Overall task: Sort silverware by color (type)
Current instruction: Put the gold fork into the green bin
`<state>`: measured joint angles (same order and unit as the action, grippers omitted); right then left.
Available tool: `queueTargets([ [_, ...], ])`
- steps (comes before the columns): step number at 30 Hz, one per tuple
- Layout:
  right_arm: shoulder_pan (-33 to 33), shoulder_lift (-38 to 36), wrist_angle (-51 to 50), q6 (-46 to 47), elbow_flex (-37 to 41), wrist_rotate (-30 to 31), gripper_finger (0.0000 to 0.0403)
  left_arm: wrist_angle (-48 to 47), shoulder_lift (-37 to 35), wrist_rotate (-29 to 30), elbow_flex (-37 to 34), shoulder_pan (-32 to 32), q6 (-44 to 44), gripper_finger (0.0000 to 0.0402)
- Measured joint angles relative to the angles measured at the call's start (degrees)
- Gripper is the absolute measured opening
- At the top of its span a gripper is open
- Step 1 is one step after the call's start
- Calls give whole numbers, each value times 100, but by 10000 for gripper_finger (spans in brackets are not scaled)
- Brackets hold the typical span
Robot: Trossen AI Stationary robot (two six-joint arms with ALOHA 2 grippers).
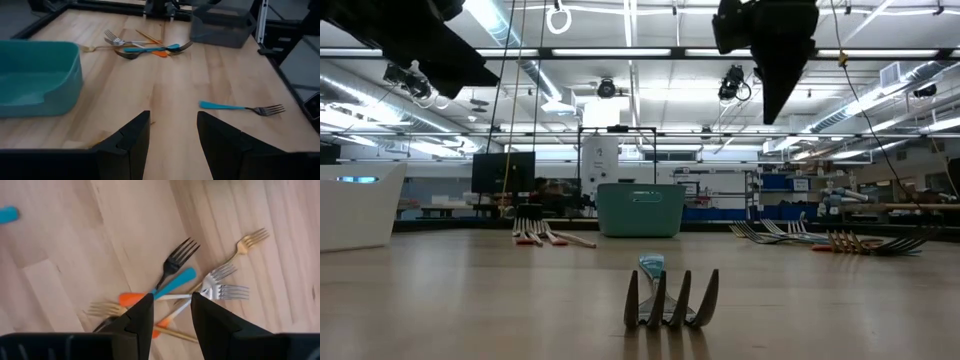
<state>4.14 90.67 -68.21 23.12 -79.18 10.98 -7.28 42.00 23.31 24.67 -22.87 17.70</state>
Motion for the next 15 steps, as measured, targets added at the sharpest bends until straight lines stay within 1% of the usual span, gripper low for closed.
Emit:
queueTargets([
  [7, -175, 4, 224, -273, 222, 14, 137, -656, 0, -18, -1, -186, 892, 172],
  [9, -241, 7, 298, -318, 314, 11, 137, -775, 0, -24, -2, -190, 1020, 172],
  [15, -391, 7, 505, -422, 499, -15, 137, -763, 0, -20, -2, -186, 1033, 172],
])
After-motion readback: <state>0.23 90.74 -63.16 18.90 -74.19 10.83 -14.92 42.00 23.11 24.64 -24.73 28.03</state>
